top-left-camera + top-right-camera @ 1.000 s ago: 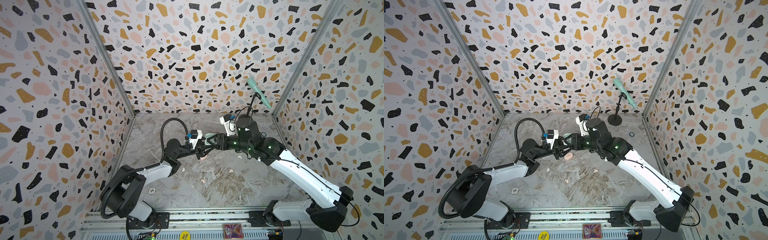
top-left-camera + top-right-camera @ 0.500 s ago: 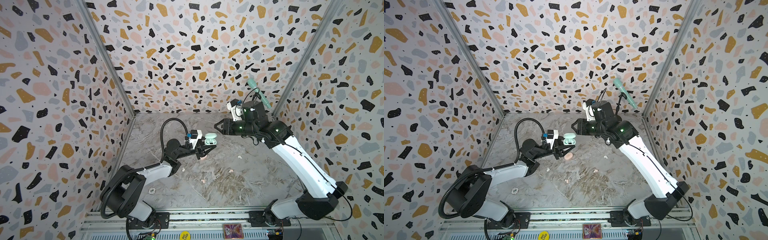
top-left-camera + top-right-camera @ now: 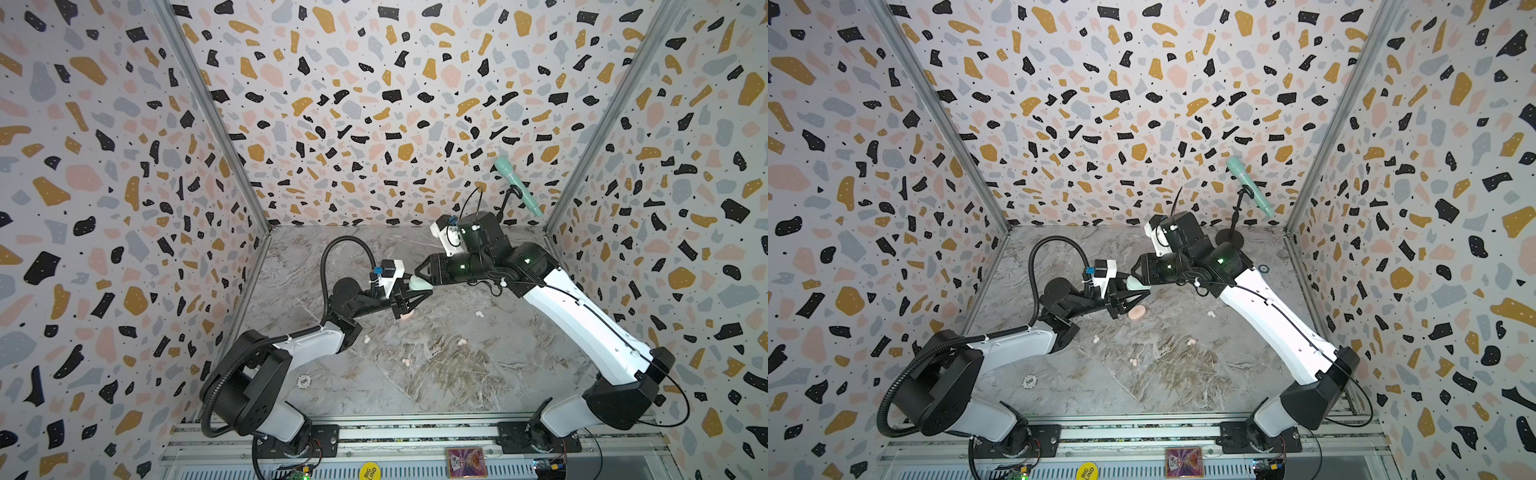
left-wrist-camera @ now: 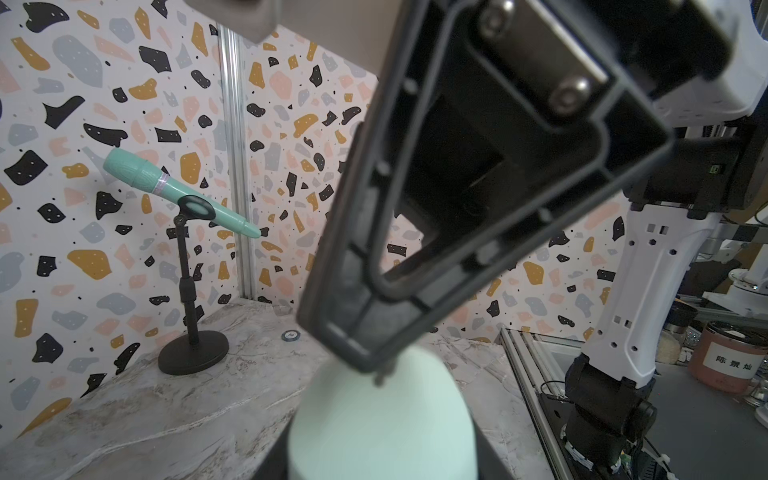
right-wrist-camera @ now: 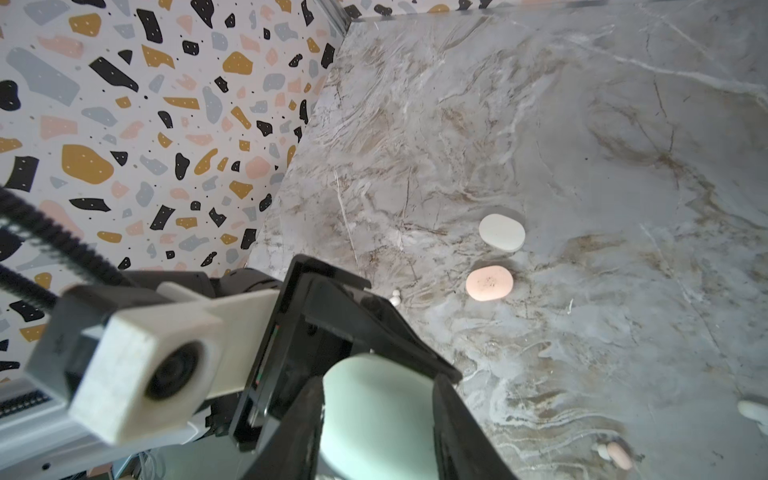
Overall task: Insert the wireless bluetooth earbuds into the charging case
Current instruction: 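Grasp the mint-green case with the right gripper while the left gripper opens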
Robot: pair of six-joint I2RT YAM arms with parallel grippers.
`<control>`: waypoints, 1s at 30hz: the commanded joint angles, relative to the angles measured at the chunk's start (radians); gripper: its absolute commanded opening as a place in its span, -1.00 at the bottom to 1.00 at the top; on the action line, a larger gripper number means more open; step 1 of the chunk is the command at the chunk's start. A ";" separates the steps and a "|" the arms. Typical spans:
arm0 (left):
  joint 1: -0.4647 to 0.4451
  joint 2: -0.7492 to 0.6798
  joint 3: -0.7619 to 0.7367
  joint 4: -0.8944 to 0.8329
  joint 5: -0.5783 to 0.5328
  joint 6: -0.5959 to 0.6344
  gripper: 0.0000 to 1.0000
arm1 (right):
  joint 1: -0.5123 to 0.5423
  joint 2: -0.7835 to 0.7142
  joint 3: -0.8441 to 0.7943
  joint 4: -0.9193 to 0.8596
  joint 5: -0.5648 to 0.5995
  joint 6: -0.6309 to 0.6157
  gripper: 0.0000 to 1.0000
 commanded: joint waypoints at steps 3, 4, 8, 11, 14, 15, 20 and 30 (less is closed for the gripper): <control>-0.001 -0.003 0.008 0.063 0.004 0.007 -0.26 | 0.008 -0.060 -0.059 -0.014 0.020 0.030 -0.13; -0.001 -0.004 0.007 0.063 0.006 0.006 -0.26 | 0.010 -0.057 -0.060 -0.019 0.019 0.027 -0.14; 0.000 -0.006 0.006 0.058 0.006 0.007 -0.26 | 0.014 -0.024 -0.023 -0.059 0.026 0.013 -0.12; -0.001 -0.004 0.001 0.054 0.003 0.009 -0.26 | 0.015 0.013 0.045 -0.106 0.028 0.007 0.10; -0.004 -0.006 -0.003 0.032 -0.004 0.031 -0.26 | 0.017 0.071 0.130 -0.184 0.032 0.004 0.29; -0.006 -0.007 -0.004 0.020 -0.008 0.042 -0.26 | 0.020 0.087 0.151 -0.202 0.031 -0.001 0.33; -0.007 -0.010 0.000 -0.006 -0.017 0.063 -0.25 | 0.042 0.172 0.249 -0.313 0.041 -0.020 0.46; -0.007 -0.015 0.001 -0.015 -0.018 0.071 -0.25 | 0.071 0.217 0.280 -0.356 0.068 -0.014 0.49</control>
